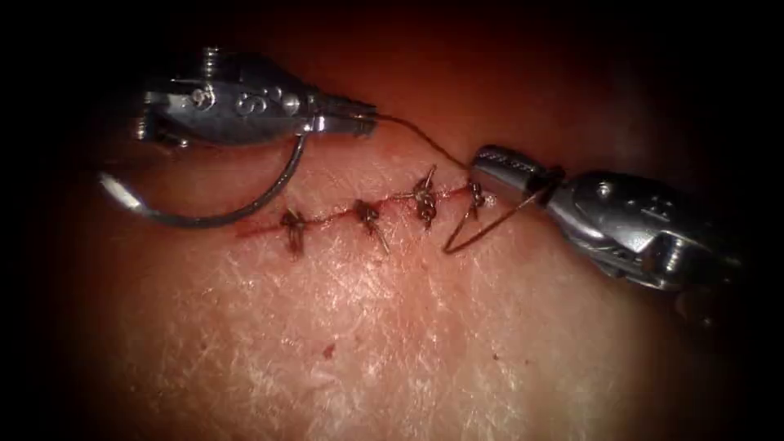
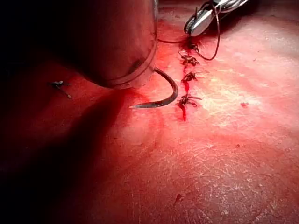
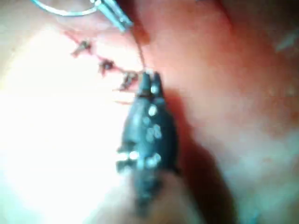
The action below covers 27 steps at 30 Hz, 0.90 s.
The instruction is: Wound Closure
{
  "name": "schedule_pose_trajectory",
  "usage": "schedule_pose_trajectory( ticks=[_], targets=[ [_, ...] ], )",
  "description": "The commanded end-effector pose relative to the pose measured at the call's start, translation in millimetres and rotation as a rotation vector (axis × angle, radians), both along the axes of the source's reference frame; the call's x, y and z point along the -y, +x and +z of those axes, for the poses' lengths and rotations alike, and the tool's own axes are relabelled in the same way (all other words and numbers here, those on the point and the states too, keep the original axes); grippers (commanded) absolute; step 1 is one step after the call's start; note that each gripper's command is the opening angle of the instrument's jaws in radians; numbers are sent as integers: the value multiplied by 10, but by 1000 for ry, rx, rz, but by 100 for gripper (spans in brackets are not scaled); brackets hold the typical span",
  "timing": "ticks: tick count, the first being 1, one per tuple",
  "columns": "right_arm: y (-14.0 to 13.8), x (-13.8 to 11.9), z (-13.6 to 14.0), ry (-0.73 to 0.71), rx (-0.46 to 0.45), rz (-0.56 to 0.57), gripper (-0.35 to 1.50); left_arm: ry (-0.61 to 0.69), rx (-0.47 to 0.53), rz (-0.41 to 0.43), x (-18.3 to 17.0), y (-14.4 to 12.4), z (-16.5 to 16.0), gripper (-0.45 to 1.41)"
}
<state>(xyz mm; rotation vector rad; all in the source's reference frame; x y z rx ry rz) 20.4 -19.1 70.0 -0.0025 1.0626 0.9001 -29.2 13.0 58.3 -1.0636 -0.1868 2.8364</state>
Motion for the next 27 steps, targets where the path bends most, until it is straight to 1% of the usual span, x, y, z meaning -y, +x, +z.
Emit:
schedule_pose_trajectory(
  ticks=[1, 2, 3, 4, 5, 7, 8, 9, 10, 11, 12, 15, 18, 20, 22, 23, 25, 27],
  targets=[
    [8, 14, 2, 1, -1, 5, -35, 4, -7, 5, -7, -5, 12, -45],
    [8, 17, 2, -2, 0, 10, -35, 16, -22, -1, -23, -3, 22, -45],
    [8, 17, 2, -2, 0, 10, -35, 16, -22, -1, -23, -3, 22, -45],
    [9, 22, 2, -4, -1, 8, -35, 17, -27, -4, -38, -3, 31, -45],
    [9, 22, 2, -4, -1, 8, -35, 17, -27, -4, -38, -3, 31, -45],
    [12, 32, 5, -12, 0, 7, -35, 21, -41, -14, -73, -7, 50, -45],
    [12, 35, 6, -14, -2, 5, -35, 24, -47, -14, -81, -8, 54, -45],
    [12, 35, 6, -14, -2, 5, -35, 24, -47, -14, -81, -8, 54, -45],
    [12, 39, 7, -16, -4, 2, -35, 29, -55, -26, -99, -10, 63, -45],
    [12, 39, 7, -16, -4, 2, -35, 29, -55, -26, -99, -10, 63, -45],
    [10, 41, 8, -18, -5, 0, -35, 31, -60, -30, -114, -11, 70, -45],
    [8, 46, 9, -22, -6, -2, -35, 42, -68, -50, -141, -7, 83, -45],
    [7, 50, 11, -21, -7, -11, -35, 46, -70, -59, -153, -2, 91, -45],
    [6, 59, 14, -19, -8, -28, -35, 51, -71, -67, -168, 6, 99, -45],
    [6, 60, 14, -20, -8, -28, -35, 55, -72, -72, -171, 7, 100, -45],
    [6, 63, 14, -17, -9, -36, -35, 59, -72, -77, -181, 11, 103, -45],
    [6, 64, 14, -17, -11, -39, -35, 58, -74, -79, -185, 13, 104, -45],
    [6, 67, 13, -21, -11, -46, -35, 57, -81, -87, -199, 18, 107, -45]
  ],
)
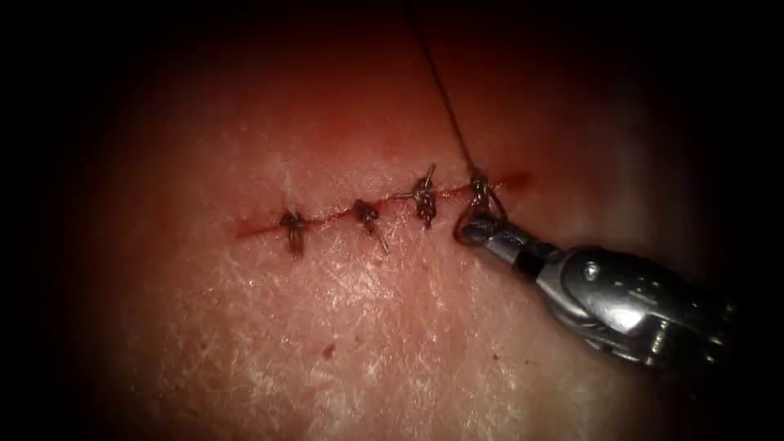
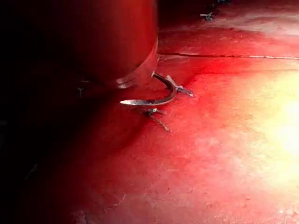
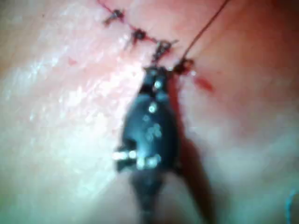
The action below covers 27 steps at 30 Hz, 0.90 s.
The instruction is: Wound Closure
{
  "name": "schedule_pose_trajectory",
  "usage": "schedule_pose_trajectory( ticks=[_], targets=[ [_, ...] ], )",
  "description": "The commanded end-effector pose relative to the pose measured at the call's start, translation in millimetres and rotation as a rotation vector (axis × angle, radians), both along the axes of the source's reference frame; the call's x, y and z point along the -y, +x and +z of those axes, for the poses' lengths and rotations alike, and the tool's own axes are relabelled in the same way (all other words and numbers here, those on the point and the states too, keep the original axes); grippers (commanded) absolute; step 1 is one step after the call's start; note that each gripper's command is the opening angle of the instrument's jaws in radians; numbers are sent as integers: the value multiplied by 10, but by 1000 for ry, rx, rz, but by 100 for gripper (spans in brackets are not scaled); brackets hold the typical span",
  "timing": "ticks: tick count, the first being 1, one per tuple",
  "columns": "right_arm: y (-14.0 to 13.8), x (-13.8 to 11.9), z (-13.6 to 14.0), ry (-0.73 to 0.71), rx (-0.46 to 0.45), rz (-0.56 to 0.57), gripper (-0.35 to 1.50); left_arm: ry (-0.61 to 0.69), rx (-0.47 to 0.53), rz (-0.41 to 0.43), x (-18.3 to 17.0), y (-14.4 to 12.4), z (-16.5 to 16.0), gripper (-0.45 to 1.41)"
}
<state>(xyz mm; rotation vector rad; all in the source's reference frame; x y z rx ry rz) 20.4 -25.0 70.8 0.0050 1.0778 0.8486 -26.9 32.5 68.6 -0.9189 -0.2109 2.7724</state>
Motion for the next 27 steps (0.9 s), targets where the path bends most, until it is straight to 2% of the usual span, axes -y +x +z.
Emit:
schedule_pose_trajectory(
  ticks=[1, 11, 27],
  targets=[
    [6, 8, 5, 2, -5, -5, -35, 0, -2, -7, -7, -3, 6, -45],
    [-12, 25, 7, -7, -4, -29, -35, -6, -17, -18, -35, 8, 14, -45],
    [-13, 25, 7, -32, 11, -47, -35, -36, -48, -79, -75, 22, 19, -45]
  ],
)
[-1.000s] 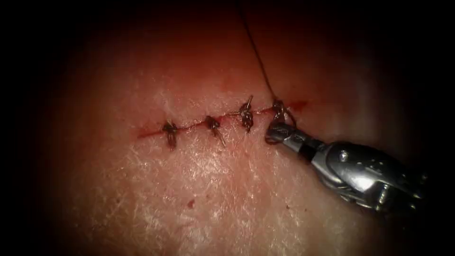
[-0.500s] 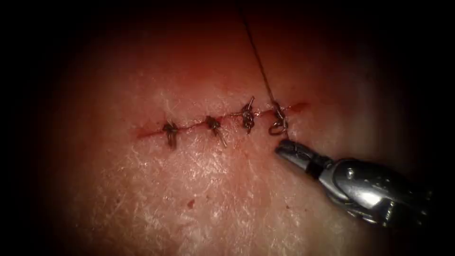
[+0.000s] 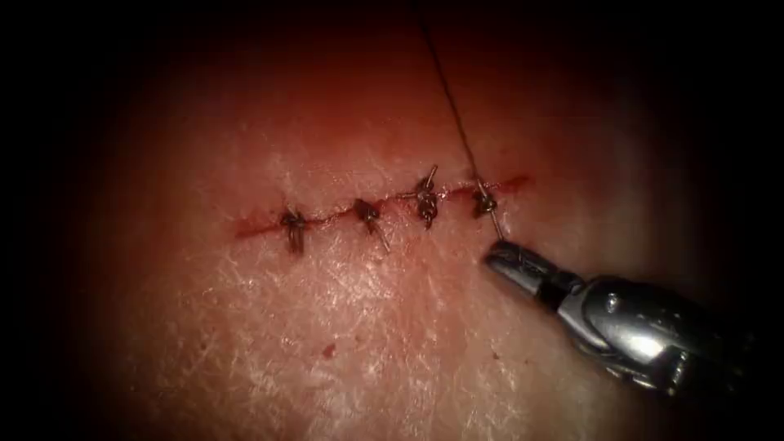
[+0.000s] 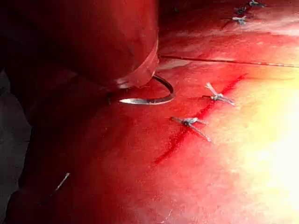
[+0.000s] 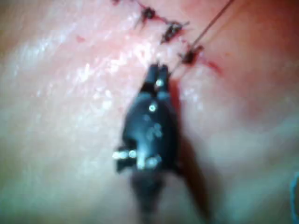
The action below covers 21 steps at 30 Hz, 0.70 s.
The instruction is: Wound Closure
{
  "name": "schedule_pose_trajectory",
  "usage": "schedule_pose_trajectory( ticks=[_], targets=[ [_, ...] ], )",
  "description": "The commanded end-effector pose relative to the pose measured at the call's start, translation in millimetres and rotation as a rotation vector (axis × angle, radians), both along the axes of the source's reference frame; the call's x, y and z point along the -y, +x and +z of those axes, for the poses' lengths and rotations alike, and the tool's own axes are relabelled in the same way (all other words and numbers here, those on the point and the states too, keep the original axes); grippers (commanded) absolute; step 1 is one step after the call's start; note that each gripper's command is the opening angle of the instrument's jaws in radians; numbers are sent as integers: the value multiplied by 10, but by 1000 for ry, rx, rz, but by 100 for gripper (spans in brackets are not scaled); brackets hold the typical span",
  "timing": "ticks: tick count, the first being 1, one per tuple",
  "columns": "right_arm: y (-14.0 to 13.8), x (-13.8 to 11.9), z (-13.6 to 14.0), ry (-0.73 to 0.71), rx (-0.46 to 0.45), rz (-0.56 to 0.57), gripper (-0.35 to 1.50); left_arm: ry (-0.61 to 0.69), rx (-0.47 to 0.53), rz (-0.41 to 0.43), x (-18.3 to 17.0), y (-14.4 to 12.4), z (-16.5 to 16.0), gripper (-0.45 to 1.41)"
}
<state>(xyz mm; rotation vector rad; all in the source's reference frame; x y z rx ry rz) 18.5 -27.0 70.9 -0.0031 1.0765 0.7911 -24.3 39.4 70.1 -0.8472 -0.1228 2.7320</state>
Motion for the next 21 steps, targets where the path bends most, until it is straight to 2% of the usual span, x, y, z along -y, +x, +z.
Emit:
schedule_pose_trajectory(
  ticks=[1, 6, 12, 21],
  targets=[
    [6, 4, 7, -5, 2, -6, -35, 0, 0, -20, -11, -4, 1, -45],
    [6, 5, 8, -17, 7, -22, -35, -28, -5, -23, -11, -2, 0, -45],
    [7, 15, 14, -31, 28, -75, -35, -100, -33, -52, -36, 21, -26, -45],
    [2, 32, 23, -27, 50, -134, -35, -117, -52, -56, -31, 16, -18, -45]
  ],
)
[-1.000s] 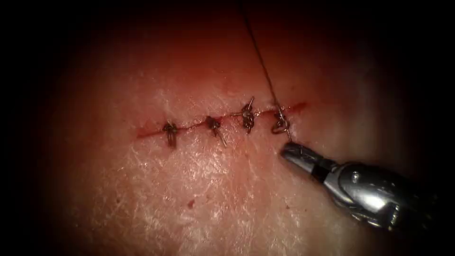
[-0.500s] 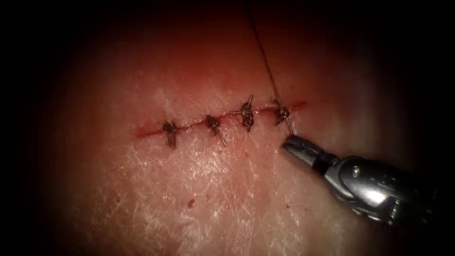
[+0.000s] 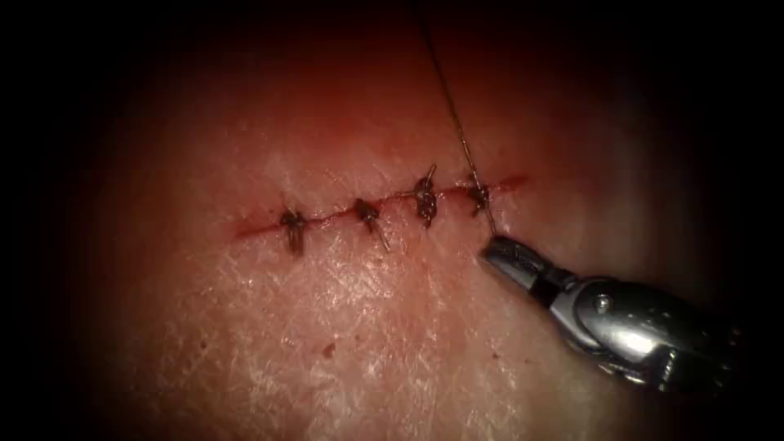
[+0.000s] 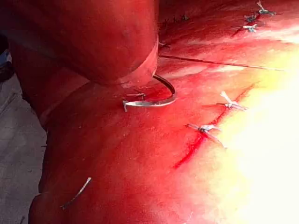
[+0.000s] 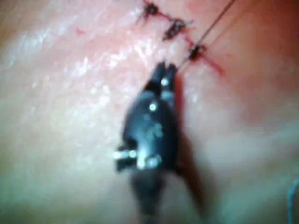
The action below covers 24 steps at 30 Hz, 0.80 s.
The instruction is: Wound Closure
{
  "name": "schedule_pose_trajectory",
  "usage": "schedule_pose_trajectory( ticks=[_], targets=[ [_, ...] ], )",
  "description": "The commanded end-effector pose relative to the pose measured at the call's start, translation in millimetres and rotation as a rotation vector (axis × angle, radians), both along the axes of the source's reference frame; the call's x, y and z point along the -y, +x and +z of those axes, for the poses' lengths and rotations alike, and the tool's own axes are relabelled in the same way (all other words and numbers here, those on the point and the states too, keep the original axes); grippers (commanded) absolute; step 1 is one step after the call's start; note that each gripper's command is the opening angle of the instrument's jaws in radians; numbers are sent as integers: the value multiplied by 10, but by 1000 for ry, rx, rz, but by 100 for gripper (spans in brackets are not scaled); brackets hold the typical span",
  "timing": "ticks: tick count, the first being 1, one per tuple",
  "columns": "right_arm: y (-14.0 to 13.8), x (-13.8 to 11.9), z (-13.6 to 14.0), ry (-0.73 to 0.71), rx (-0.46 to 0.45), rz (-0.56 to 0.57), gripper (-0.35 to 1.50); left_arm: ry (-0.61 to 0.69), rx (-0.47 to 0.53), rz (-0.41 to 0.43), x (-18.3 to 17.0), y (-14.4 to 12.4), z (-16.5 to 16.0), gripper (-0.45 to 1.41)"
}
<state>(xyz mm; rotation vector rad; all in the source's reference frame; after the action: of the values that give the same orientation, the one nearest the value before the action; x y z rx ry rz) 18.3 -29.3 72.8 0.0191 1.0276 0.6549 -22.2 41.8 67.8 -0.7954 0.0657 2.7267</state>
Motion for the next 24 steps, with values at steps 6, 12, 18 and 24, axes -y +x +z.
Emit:
schedule_pose_trajectory(
  ticks=[6, 12, 18, 24],
  targets=[
    [-1, 23, 7, -4, 11, -31, -35, -6, -4, 2, -12, -2, 6, -45],
    [0, 23, 7, -8, 13, -33, -35, -7, -6, 0, -11, -2, 6, -45],
    [1, 6, -10, -20, -13, -14, -35, 7, 26, 44, 15, -13, -9, -45],
    [-9, -3, -41, -15, -48, -28, 25, 7, 95, 55, 42, -27, -56, -45]
  ],
)
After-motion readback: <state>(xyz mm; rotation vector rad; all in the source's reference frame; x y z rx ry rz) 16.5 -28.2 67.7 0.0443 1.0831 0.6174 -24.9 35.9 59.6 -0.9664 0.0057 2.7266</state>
